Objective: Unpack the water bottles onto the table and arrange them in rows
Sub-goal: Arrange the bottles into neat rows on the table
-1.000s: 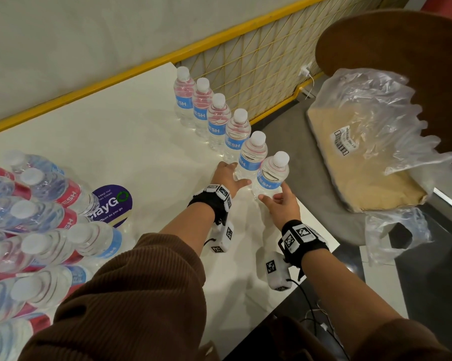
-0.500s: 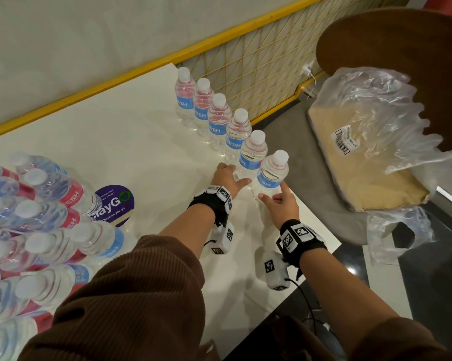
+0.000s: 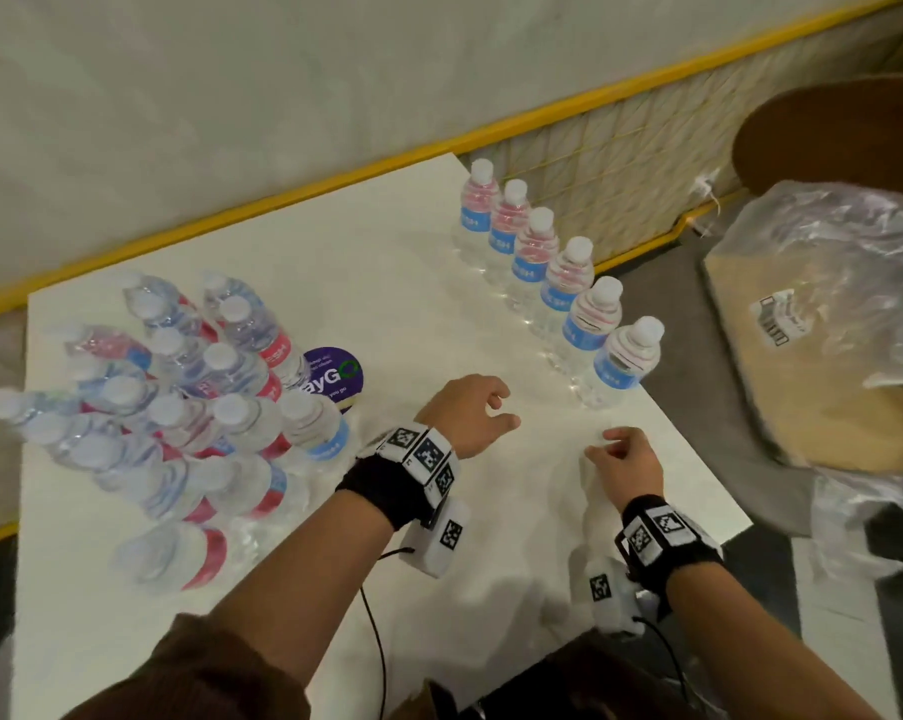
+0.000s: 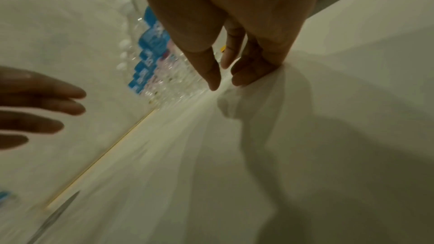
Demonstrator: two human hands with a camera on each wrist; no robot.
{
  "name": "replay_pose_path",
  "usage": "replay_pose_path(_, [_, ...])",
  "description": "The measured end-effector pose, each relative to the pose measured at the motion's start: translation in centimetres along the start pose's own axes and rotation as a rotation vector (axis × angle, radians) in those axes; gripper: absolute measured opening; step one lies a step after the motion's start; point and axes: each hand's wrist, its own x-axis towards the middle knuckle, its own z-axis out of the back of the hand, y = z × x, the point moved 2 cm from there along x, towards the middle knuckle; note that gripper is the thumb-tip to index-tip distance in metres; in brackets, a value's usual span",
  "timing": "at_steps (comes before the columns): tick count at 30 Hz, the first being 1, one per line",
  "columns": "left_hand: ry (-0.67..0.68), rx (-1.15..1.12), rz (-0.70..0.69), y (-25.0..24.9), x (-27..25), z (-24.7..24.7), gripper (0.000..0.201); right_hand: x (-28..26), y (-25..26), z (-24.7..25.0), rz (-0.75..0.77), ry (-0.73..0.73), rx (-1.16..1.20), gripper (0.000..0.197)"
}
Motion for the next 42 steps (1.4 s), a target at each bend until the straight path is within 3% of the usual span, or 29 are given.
replay_pose_path(3, [-0.048, 0.016, 0.013, 1.5, -4.0, 3.0, 0.037, -3.4, 1.9, -2.7, 0.075, 0.138, -0.061, 0.016])
replay_pose_path(8, [-0.211, 0.024, 0.083, 5.0, -10.1, 8.9, 0.035, -9.8, 7.5, -9.1, 0.410, 0.362, -0.213, 0.018])
replay_pose_path(11, [-0.358, 0.070, 0.103, 7.0, -12.9, 11.9, 0.028, -13.5, 11.6, -12.6, 0.568, 0.440, -0.196, 0.036])
replay_pose_path(15, [-0.519, 0.299, 0.188, 9.3, -15.3, 14.7, 0.030, -16.9, 16.4, -16.5, 0.639, 0.555, -0.139, 0.066])
replay_pose_path(18, [-0.411, 0.371, 0.299, 10.7, -15.8, 15.7, 0.043, -17.9, 17.8, -18.4, 0.681, 0.583, -0.172, 0.073])
replay_pose_path(20, [-0.320, 0.362, 0.305, 11.5, -15.3, 15.9, 0.049, -18.6, 18.3, -18.2, 0.671, 0.560, -0.189, 0.062])
replay_pose_path(22, [-0.257, 0.381, 0.270, 11.7, -14.6, 15.8, 0.049, -18.6, 18.0, -17.8, 0.675, 0.522, -0.244, 0.052])
replay_pose_path(26, [-0.255, 0.428, 0.208, 10.7, -13.5, 15.9, 0.032, -18.3, 17.2, -16.4, 0.691, 0.489, -0.380, 0.045])
replay_pose_path(30, [-0.192, 0.485, 0.163, 8.7, -12.1, 15.1, 0.035, -16.7, 16.3, -13.4, 0.646, 0.438, -0.454, 0.038])
replay_pose_path(42, [-0.124, 0.305, -0.137, 1.6, -5.8, 9.4, 0.041, -10.9, 15.9, -6.7, 0.537, 0.233, -0.447, 0.048])
